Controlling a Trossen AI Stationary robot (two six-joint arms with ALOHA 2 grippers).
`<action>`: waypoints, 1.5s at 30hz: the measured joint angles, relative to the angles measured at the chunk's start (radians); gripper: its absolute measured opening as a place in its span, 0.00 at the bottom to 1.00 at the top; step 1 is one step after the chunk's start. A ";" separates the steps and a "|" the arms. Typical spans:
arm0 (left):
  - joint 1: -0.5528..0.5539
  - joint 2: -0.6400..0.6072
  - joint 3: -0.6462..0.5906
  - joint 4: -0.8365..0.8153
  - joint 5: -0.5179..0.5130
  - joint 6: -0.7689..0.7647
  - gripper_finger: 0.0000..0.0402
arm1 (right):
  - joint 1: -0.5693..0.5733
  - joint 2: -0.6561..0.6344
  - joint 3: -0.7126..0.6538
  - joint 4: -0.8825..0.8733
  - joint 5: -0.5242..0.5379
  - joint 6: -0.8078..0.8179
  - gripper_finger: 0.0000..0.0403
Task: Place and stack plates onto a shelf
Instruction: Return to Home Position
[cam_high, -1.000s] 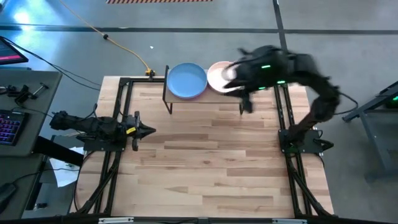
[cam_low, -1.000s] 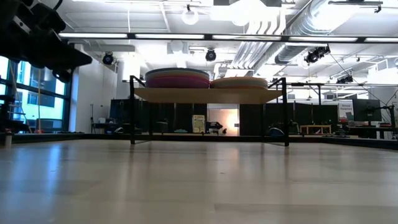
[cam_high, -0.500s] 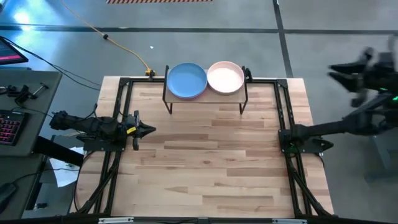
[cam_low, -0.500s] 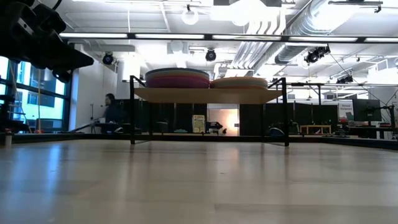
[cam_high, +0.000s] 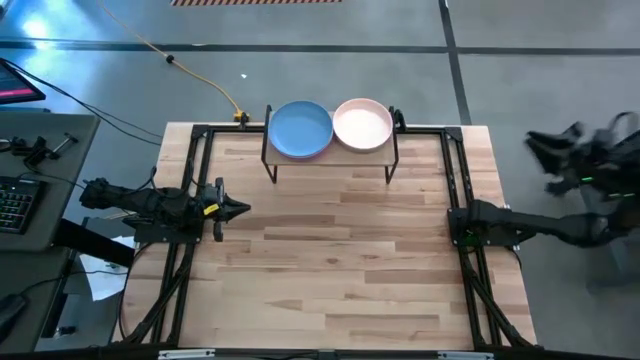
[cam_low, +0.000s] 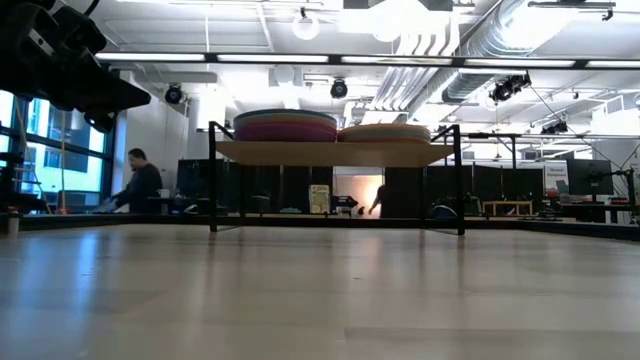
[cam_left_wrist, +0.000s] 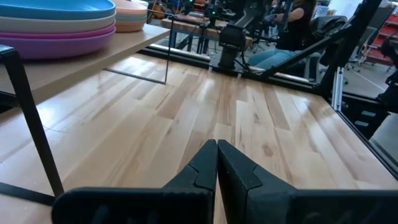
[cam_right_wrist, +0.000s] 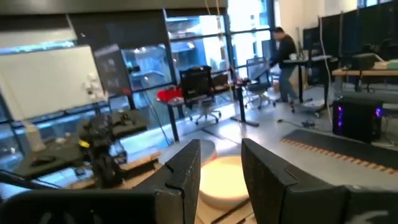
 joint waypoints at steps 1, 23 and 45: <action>0.000 0.000 0.000 0.000 0.000 0.000 0.01 | -0.008 -0.032 -0.083 0.049 -0.001 0.000 0.26; 0.000 0.000 0.000 0.000 0.001 0.032 0.01 | -0.038 -0.133 -1.204 1.023 -0.246 0.140 0.26; 0.000 0.000 0.000 0.001 -0.018 0.212 0.01 | -0.038 -0.133 -1.411 1.087 -0.337 0.127 0.26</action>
